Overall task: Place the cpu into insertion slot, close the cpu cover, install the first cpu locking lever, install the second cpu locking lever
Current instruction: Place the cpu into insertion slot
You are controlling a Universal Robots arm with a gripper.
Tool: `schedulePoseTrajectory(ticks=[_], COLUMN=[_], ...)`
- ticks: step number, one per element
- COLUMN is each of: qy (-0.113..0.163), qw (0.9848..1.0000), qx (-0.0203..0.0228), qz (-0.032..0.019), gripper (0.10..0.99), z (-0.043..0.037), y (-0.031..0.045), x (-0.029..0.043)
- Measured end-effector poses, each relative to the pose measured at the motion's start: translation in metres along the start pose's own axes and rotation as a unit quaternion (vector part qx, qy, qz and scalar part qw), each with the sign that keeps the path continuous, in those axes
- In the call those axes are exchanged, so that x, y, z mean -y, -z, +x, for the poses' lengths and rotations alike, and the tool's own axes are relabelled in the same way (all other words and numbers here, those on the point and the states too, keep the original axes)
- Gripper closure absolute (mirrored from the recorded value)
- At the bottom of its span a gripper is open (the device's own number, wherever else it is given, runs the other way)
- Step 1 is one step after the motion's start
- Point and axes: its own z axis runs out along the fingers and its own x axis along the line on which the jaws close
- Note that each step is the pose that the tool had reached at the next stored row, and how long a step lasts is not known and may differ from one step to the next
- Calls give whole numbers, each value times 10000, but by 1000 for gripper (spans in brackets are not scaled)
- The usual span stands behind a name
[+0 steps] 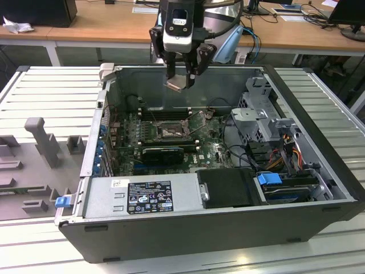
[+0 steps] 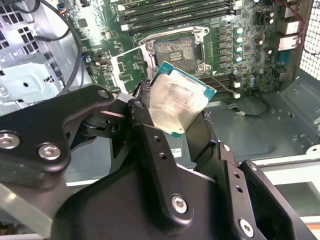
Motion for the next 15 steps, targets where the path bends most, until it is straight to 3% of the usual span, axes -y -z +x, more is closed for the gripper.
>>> schedulePoseTrajectory(ticks=[5, 15], qy=[-259, -743], qw=[9997, 9972], qx=[23, 67], qz=[-5, -14], gripper=[557, 557], z=[0, 0], y=[-2, -4], x=[0, 0])
